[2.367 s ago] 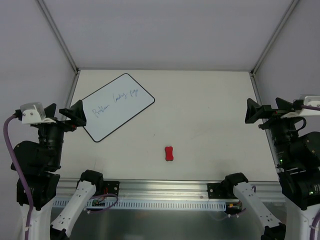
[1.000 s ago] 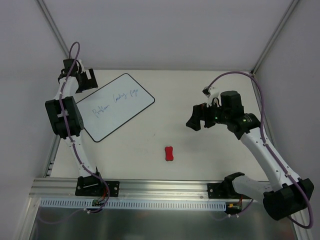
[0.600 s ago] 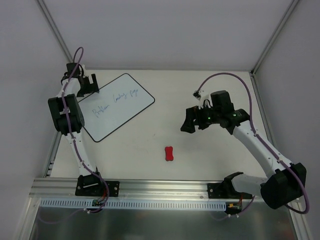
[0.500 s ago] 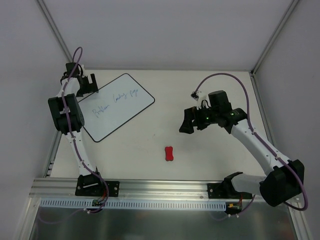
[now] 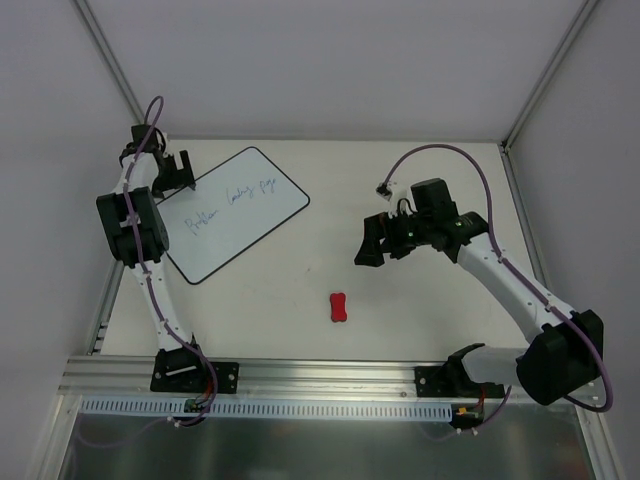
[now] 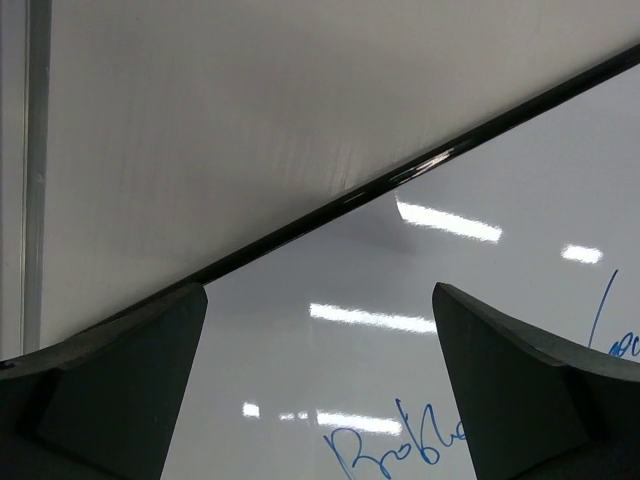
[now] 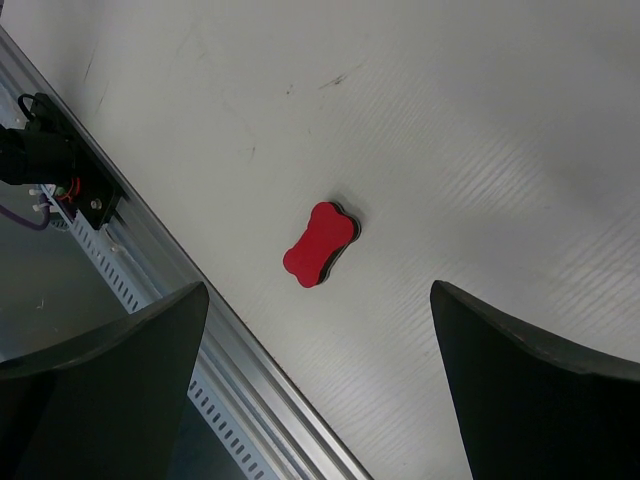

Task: Erase the whiteboard

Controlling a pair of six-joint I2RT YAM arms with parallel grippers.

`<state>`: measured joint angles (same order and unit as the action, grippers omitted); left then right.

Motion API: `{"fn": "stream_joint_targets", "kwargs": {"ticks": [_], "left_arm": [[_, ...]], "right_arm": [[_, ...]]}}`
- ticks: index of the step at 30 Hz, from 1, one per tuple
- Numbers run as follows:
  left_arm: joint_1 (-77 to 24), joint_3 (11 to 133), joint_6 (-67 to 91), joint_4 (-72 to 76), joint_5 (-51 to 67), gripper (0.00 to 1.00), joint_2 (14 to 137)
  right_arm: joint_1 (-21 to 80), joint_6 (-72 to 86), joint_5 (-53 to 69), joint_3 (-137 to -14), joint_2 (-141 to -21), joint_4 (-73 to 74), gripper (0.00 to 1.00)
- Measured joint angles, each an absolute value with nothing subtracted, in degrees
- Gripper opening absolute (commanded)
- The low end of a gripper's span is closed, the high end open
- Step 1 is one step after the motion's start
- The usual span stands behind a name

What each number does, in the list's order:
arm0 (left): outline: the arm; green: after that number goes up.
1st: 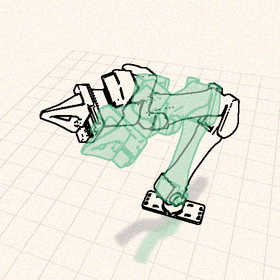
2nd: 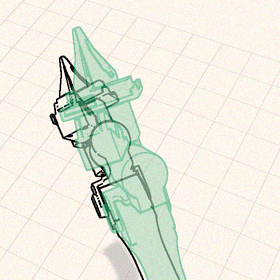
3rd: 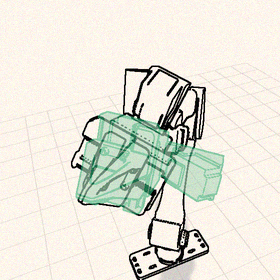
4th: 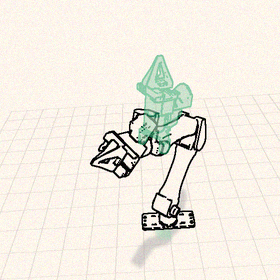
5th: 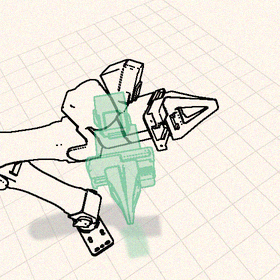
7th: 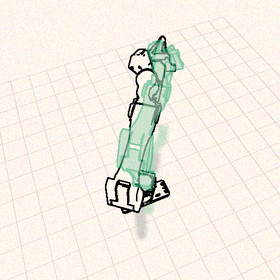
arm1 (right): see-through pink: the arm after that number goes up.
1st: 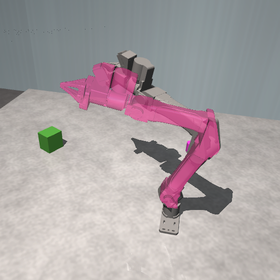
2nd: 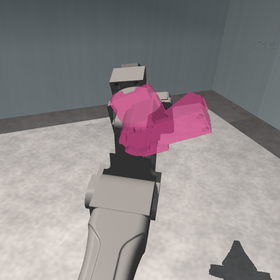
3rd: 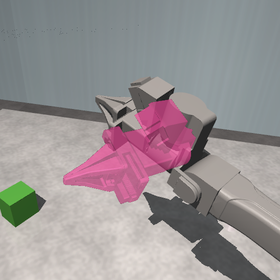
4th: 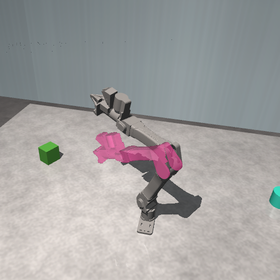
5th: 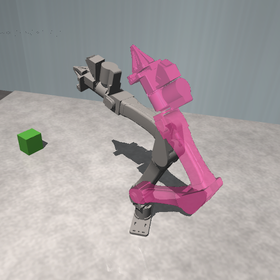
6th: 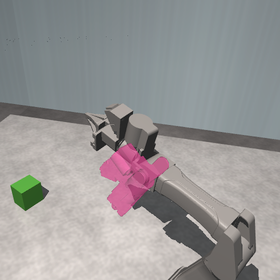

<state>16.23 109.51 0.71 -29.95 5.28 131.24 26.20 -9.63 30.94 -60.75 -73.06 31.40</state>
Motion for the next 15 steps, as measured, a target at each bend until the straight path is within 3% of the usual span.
{"fn": "stream_joint_targets", "kwargs": {"ticks": [15], "left_arm": [[15.7,111.1,-0.8,-34.8,2.9,0.99,133.2]], "right_arm": [[26.2,-9.4,30.9,-60.9,-73.1,31.6,0.99]]}}
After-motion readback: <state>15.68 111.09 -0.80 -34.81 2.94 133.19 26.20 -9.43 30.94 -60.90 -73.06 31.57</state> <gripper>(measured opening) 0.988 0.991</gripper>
